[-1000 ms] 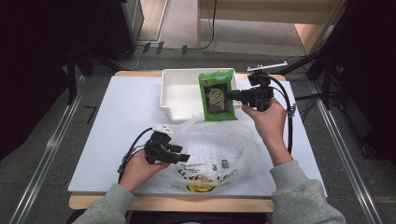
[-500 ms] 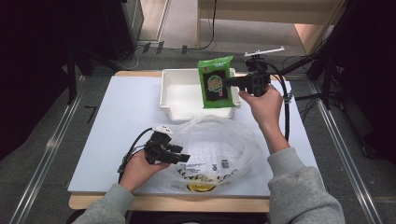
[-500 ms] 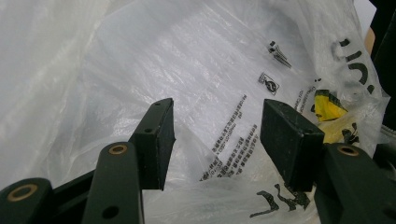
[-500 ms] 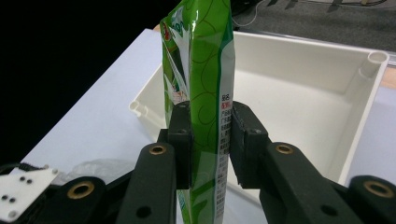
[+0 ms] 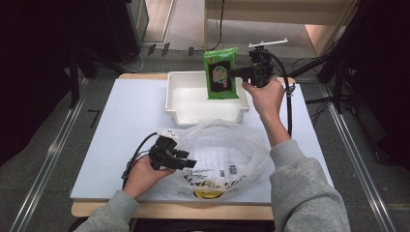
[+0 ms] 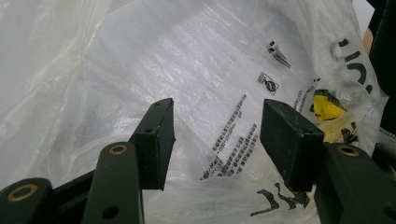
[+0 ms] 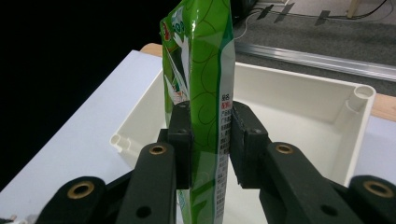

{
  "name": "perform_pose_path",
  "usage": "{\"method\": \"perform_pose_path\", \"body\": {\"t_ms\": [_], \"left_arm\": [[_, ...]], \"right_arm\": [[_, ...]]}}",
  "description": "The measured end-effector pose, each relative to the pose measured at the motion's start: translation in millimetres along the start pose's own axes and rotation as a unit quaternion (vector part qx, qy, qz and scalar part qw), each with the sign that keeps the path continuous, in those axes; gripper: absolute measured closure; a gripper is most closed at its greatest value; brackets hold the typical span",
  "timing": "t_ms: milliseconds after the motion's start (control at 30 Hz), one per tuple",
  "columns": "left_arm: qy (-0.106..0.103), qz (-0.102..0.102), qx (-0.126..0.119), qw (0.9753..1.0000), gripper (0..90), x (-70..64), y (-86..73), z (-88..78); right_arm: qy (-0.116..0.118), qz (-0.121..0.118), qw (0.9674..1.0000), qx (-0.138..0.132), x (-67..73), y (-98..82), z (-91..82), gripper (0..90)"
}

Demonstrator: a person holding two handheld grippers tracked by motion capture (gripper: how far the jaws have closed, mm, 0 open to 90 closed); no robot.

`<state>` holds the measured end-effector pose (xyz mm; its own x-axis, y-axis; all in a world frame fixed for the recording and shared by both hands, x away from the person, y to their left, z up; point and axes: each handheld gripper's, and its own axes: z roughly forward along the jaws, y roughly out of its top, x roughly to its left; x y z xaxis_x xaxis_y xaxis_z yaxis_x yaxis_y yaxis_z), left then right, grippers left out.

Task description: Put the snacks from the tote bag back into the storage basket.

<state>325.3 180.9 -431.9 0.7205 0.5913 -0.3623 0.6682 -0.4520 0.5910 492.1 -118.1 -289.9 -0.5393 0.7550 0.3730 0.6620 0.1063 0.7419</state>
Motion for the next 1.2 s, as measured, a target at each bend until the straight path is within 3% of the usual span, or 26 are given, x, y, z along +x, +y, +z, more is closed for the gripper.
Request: {"method": "perform_pose_path", "body": {"t_ms": [600,933,1200], "left_arm": [[-0.004,0.004,0.002,1.0,45.5,0.5,0.3,-1.0],[-0.009,0.006,0.003,0.9999,45.4,1.2,2.4,-0.1],[-0.012,0.007,0.002,0.9999,45.4,2.5,3.3,0.9]], "right_arm": [[-0.036,-0.009,0.9991,0.02,-6.7,15.8,56.7,73.6],[-0.047,0.007,0.9984,0.032,-16.5,13.1,90.8,73.6],[-0.053,0.013,0.998,0.03,-22.5,8.3,108.5,73.6]]}}
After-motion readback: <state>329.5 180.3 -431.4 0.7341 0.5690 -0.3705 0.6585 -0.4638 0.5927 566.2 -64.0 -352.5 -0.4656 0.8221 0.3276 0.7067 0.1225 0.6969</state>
